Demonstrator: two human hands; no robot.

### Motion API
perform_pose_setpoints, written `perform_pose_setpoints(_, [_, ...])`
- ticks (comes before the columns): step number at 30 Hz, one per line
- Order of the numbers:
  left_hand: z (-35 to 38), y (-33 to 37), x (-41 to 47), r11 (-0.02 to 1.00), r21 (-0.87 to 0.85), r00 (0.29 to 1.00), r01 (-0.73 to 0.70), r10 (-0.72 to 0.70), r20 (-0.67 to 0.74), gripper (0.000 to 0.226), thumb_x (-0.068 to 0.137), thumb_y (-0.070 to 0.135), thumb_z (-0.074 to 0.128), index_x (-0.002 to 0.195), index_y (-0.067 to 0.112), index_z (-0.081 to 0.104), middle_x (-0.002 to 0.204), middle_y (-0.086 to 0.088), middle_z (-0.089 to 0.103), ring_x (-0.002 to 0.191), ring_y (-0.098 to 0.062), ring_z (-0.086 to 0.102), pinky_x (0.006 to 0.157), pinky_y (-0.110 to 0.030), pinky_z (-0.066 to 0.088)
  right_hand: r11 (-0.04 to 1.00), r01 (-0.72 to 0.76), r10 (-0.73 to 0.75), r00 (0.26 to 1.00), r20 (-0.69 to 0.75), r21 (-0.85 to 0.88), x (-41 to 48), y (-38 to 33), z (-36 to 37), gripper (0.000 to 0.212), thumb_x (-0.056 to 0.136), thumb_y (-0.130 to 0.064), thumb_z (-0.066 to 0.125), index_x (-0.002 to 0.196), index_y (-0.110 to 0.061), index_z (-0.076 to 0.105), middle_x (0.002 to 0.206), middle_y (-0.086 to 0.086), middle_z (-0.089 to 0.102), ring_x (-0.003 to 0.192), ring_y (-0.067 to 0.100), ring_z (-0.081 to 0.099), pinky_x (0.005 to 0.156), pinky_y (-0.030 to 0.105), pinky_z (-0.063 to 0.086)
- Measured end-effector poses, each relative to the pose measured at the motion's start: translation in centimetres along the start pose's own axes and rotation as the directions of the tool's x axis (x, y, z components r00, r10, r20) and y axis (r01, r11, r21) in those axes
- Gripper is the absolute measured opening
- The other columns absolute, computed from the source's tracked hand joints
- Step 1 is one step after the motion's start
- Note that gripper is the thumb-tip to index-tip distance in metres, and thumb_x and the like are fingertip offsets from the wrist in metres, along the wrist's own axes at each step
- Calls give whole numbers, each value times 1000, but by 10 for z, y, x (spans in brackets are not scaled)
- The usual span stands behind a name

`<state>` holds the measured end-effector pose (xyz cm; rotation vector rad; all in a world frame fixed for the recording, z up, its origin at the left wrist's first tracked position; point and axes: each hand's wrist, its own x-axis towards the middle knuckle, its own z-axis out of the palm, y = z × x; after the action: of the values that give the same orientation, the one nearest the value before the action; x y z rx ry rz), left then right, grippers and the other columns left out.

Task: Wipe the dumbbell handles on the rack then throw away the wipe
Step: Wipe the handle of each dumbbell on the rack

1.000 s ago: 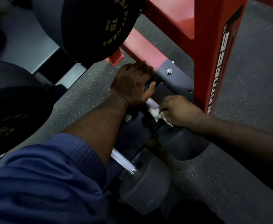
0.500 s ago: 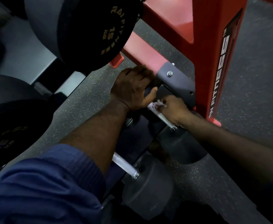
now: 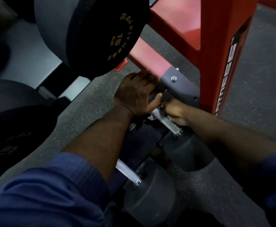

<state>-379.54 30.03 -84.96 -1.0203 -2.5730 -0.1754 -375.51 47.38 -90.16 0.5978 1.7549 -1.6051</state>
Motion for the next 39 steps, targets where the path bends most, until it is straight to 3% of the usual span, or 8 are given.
perform_pose_setpoints(3, [0, 0, 1, 1000, -2, 1000, -9, 9, 2, 45, 95, 48, 55, 122, 18, 74, 129, 0, 71, 131, -25, 59, 103, -45, 45, 997, -61, 53, 990, 129, 56, -4, 1, 3, 31, 94, -6, 44, 110, 8, 67, 99, 26, 72, 89, 41, 67, 83, 55, 55])
perform_pose_setpoints(9, [0, -2, -1, 1000, 8, 1000, -4, 4, 0, 46, 95, 49, 54, 122, 18, 74, 130, 0, 71, 133, -25, 58, 103, -45, 44, 658, -59, 155, 986, 58, -750, -23, -12, -12, 31, 104, -13, 45, 117, 6, 66, 121, 22, 66, 103, 34, 63, 76, 31, 42])
perform_pose_setpoints(14, [1, -1, 0, 1000, 5, 1000, -4, 4, -6, 45, 95, 49, 54, 122, 18, 74, 129, 1, 71, 132, -25, 59, 103, -45, 44, 655, 67, 91, 982, 166, -753, -21, 0, -21, 23, 97, -2, 50, 92, 0, 72, 91, 17, 75, 85, 32, 72, 64, 30, 52])
perform_pose_setpoints(18, [-2, -1, 1, 1000, -5, 1000, -5, 5, 1, 44, 95, 48, 54, 121, 18, 74, 129, 0, 71, 133, -26, 58, 103, -45, 44, 160, 181, -155, 975, 157, -970, -60, -7, -20, 8, 86, -17, 67, 86, -14, 59, 95, 13, 66, 92, 34, 69, 69, 31, 51])
perform_pose_setpoints(21, [0, -1, 0, 1000, -18, 1000, -5, 5, 5, 44, 98, 47, 52, 122, 18, 73, 130, 0, 70, 134, -25, 57, 104, -45, 44, 44, 303, -332, 903, 272, -952, -83, 9, -21, 14, 88, -19, 61, 80, -21, 49, 78, 6, 55, 86, 35, 69, 66, 36, 51])
perform_pose_setpoints(26, [2, 0, -1, 1000, -4, 1000, 2, -2, -7, 45, 99, 48, 50, 122, 18, 74, 130, 1, 71, 133, -25, 58, 104, -45, 44, -313, 577, -435, 619, 654, -754, -63, 20, -20, 39, 100, -26, 33, 128, -16, 58, 126, 3, 56, 114, 24, 55, 80, 38, 56])
perform_pose_setpoints(32, [-1, 1, 2, 1000, 17, 1000, 15, -15, 1, 44, 97, 49, 51, 121, 19, 74, 128, 1, 71, 132, -24, 58, 103, -44, 44, -738, 378, -300, 558, 773, -559, -39, 6, -13, 40, 93, -15, 38, 109, -7, 73, 114, 10, 68, 115, 33, 57, 92, 37, 46])
perform_pose_setpoints(39, [-1, 0, 1, 1000, 6, 1000, -4, 4, -8, 43, 96, 49, 53, 119, 19, 74, 125, 1, 72, 131, -24, 59, 101, -43, 45, -273, 488, -383, 735, 559, -829, -51, 5, -13, 25, 88, -29, 52, 95, -9, 65, 83, 14, 64, 67, 36, 63, 55, 40, 54])
